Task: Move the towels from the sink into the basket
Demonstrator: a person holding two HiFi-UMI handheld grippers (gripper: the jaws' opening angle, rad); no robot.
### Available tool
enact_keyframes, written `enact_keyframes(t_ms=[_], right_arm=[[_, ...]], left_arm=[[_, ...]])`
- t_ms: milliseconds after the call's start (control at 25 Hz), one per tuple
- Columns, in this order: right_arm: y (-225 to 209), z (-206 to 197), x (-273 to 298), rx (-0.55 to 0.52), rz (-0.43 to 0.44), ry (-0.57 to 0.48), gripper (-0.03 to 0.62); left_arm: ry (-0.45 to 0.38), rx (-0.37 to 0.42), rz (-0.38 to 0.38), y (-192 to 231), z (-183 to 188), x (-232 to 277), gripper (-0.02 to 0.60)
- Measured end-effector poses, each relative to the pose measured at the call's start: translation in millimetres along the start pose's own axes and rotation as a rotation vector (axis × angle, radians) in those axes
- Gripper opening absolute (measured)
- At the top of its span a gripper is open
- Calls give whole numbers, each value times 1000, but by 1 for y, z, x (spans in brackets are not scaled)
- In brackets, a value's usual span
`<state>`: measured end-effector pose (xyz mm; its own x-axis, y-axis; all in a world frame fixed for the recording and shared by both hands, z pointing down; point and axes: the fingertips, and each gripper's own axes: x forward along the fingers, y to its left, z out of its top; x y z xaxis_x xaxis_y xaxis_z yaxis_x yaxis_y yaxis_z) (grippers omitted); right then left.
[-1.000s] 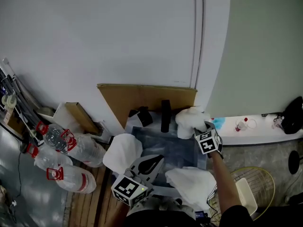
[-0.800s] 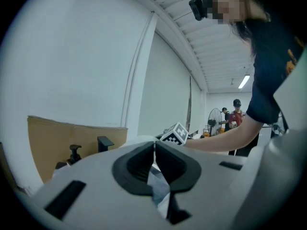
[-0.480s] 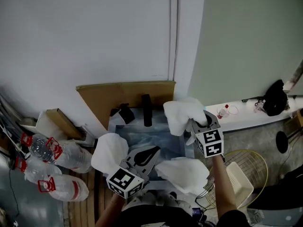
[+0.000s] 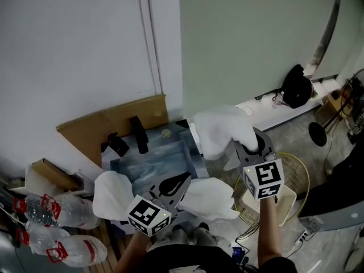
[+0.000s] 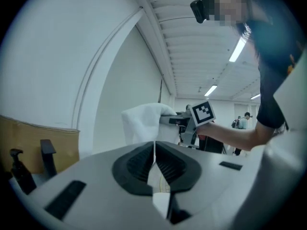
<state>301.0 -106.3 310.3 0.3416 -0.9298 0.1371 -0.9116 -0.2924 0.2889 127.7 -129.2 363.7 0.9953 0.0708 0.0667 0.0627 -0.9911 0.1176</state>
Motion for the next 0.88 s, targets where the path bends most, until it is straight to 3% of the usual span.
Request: enact_keyframes(t_ms=[440,680,880], right_arm=[[-105,-78,-157,88,-337,135,131],[-141,-160,-228,175,-465,269,132],[-157,-250,-268,275,-504,415,132]], left_arm=[[40,-3,-315,-101,-11,95,14],[88,-5,-436,-162,-31,137,14],[145,12,-485,-199,-50,161,14]])
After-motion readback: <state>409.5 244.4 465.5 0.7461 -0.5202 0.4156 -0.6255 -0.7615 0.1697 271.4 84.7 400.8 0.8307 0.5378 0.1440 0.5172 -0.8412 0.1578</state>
